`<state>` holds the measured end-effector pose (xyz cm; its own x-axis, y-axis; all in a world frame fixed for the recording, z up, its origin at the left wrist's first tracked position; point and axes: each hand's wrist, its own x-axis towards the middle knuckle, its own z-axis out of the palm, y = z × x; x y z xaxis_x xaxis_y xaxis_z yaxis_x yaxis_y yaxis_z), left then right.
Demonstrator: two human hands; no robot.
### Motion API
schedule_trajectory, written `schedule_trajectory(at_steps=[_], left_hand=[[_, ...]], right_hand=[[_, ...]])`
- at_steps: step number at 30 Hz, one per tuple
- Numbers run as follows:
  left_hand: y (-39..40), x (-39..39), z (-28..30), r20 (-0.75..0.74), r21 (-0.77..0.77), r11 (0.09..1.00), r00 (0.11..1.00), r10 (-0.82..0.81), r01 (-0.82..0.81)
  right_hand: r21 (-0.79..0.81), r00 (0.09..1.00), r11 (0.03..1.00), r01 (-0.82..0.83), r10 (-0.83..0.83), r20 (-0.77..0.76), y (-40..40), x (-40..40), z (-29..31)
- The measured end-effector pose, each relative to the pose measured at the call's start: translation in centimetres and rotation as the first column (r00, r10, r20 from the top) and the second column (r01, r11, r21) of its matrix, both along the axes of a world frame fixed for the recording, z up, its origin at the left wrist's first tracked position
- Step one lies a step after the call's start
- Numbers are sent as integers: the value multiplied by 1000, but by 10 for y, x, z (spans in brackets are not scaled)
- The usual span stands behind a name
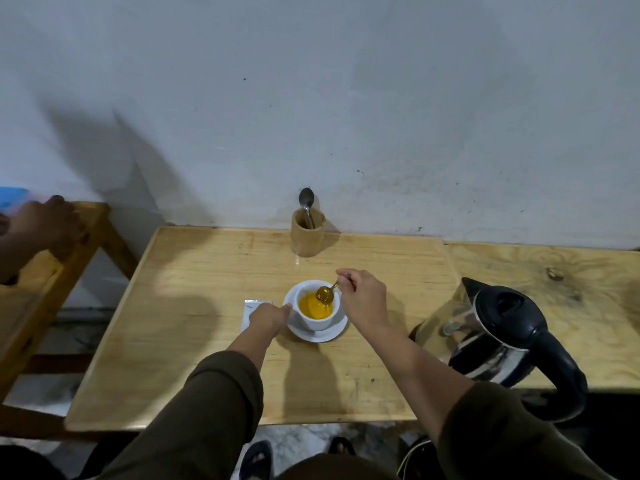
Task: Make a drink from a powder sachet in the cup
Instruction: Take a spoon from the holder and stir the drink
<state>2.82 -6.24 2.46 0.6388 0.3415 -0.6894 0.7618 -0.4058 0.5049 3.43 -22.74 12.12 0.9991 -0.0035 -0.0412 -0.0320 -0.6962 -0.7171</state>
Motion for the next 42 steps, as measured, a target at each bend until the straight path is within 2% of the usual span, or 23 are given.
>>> schedule_trajectory(at_steps=[4,13,22,27,32,39,42], left_hand=[[0,2,-3,15,-48,998,999,49,-49],[2,4,-8,13,-58,997,999,44,-43],[5,5,-10,10,-65,997,999,46,-45],[5,4,-12,17,-67,997,999,44,-43],[5,4,-11,11,-74,996,999,45,-44],[6,4,-10,16,-66,997,999,36,-34],[6,4,-10,12,-86,995,999,43,-42]], right_hand=[[44,999,998,-47,48,-26,-1,-3,-4],[123,983,982,-143,155,-95,1,-2,-6],[-78,976,973,-220,218,-32,7,6,-8],[-21,975,975,-223,223,-6,10,2,-12],[66,974,974,-218,221,-50,14,4,-10],[-131,969,961,-245,246,-6,12,9,-11],[-106,968,963,-247,249,7,13,8,-13]])
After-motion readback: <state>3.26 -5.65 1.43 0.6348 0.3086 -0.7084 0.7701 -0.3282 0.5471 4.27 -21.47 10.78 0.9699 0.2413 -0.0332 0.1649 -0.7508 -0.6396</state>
